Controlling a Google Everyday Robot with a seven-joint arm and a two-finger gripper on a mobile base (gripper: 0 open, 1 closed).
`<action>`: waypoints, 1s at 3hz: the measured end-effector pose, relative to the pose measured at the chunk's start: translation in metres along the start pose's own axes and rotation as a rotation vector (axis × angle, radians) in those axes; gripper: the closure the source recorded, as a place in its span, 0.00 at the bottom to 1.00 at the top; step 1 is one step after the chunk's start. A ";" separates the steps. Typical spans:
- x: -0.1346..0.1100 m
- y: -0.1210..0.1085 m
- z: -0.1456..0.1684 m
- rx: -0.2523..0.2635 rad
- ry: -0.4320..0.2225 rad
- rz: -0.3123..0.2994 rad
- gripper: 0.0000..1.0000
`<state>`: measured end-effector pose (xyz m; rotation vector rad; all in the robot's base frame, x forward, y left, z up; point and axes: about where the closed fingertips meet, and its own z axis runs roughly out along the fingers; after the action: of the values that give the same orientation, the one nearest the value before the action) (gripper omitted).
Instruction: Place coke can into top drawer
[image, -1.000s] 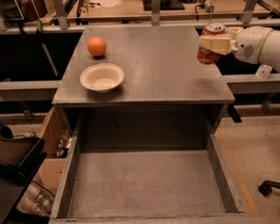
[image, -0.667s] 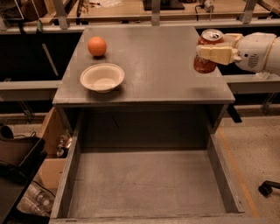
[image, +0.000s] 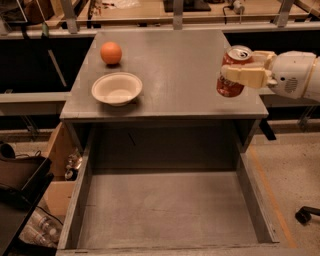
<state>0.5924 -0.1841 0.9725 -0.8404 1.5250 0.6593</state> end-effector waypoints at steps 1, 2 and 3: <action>0.017 0.064 -0.016 -0.123 -0.025 0.033 1.00; 0.046 0.126 -0.018 -0.268 -0.034 0.060 1.00; 0.097 0.162 -0.005 -0.358 0.012 0.077 1.00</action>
Offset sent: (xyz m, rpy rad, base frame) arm -0.1818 0.0826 -0.0938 0.1007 0.1165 0.4350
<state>0.4552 -0.1085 0.8672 -1.0577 1.4775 1.0049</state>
